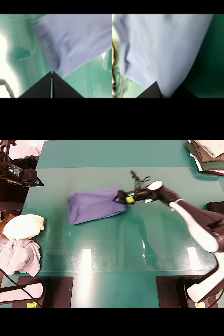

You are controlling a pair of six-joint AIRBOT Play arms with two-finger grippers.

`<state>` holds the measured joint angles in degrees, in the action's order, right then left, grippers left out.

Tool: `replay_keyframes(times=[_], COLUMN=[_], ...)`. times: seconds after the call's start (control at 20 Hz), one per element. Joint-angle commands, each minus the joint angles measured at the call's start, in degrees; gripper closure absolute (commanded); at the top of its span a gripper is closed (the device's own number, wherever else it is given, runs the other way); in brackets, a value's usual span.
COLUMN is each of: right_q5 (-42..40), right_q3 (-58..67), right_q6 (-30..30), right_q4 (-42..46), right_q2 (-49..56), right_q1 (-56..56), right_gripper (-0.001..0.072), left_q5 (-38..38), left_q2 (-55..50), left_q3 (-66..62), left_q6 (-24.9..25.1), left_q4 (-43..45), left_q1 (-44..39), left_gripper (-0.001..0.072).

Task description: Fold the shirts.

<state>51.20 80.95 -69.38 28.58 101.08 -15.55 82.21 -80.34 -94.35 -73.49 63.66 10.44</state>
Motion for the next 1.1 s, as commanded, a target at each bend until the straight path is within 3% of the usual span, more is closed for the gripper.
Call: replay_keyframes(times=[0.0, 0.25, 0.5, 0.75, 1.05], right_q5=[1.7, 7.0, 8.2, 9.4, 11.9], right_q3=[-7.3, -14.6, -12.5, -2.8, 9.4], right_q6=[0.4, 0.4, 3.8, 4.1, 3.9], right_q4=[7.2, 15.3, 17.4, 17.6, 18.2], right_q2=[-11.8, -25.4, -29.2, -26.6, -25.5], right_q1=[10.8, 33.4, 53.2, 62.6, 65.9], right_gripper=[0.0693, 0.0694, 0.0694, 0.0694, 0.0694], left_q5=[-1.1, -2.4, -4.2, -7.0, -6.8], left_q2=[0.0, 0.0, -0.1, -0.1, -0.1], left_q3=[0.0, 0.0, 0.5, 0.5, 0.5], left_q6=[-0.1, -1.6, -1.7, -1.8, -3.0], left_q4=[0.0, 0.0, 0.0, 0.0, 0.5], left_q1=[0.0, -3.7, -11.8, -17.2, -17.2], left_gripper=[0.0678, 0.0678, 0.0678, 0.0678, 0.0678])
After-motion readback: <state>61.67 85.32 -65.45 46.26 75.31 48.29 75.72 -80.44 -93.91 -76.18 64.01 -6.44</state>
